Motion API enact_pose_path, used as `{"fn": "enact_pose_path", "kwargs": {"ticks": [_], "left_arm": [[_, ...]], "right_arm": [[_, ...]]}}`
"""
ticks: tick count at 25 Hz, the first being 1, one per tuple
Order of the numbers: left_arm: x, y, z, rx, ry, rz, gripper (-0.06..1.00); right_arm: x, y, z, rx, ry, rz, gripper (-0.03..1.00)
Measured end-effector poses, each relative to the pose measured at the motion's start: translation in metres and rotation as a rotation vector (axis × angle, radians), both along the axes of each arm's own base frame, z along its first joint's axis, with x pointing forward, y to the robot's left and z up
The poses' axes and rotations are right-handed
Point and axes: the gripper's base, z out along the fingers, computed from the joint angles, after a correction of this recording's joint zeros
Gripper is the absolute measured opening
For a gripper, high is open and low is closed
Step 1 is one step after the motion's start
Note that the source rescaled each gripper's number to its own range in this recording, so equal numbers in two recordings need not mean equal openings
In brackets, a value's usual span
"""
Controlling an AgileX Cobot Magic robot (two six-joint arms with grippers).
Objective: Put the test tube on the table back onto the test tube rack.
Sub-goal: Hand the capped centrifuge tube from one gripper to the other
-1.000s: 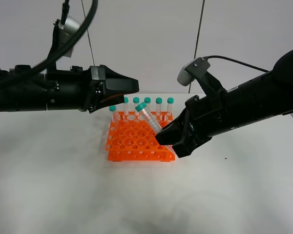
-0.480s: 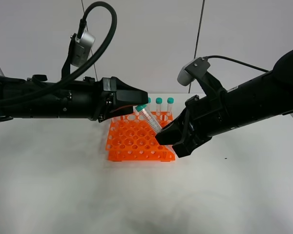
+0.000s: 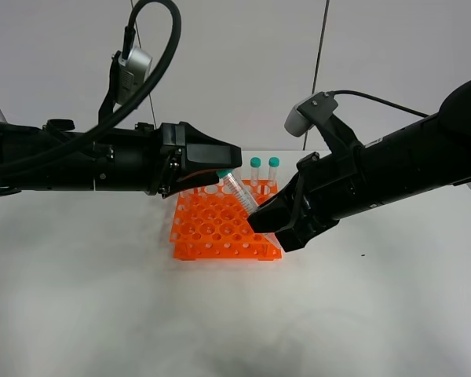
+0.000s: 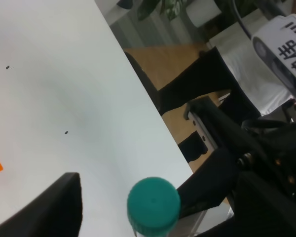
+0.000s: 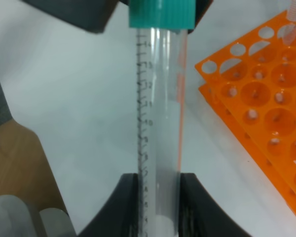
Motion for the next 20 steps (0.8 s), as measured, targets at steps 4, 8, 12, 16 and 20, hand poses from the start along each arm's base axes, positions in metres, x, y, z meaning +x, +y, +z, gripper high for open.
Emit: {"fn": "enact_pose_path", "kwargs": {"ticks": [4, 8, 12, 16, 20], "left_arm": [[0.001, 0.001, -0.001, 0.011, -0.001, 0.017, 0.94], [0.001, 0.001, -0.001, 0.011, -0.001, 0.016, 0.94], [-0.001, -0.001, 0.001, -0.009, 0.001, -0.012, 0.94], [-0.006, -0.006, 0.001, -0.018, 0.003, -0.042, 0.94], [-0.011, -0.016, -0.002, 0.022, -0.003, -0.042, 0.94]], "right_arm": [[0.0, 0.0, 0.0, 0.002, 0.002, 0.0, 0.02], [0.0, 0.0, 0.0, 0.004, 0.008, -0.005, 0.02], [-0.003, 0.001, 0.0, 0.006, 0.031, 0.01, 0.02], [-0.002, 0.001, 0.0, 0.011, 0.03, -0.001, 0.02], [-0.001, 0.001, 0.0, 0.014, 0.029, -0.005, 0.02]]}}
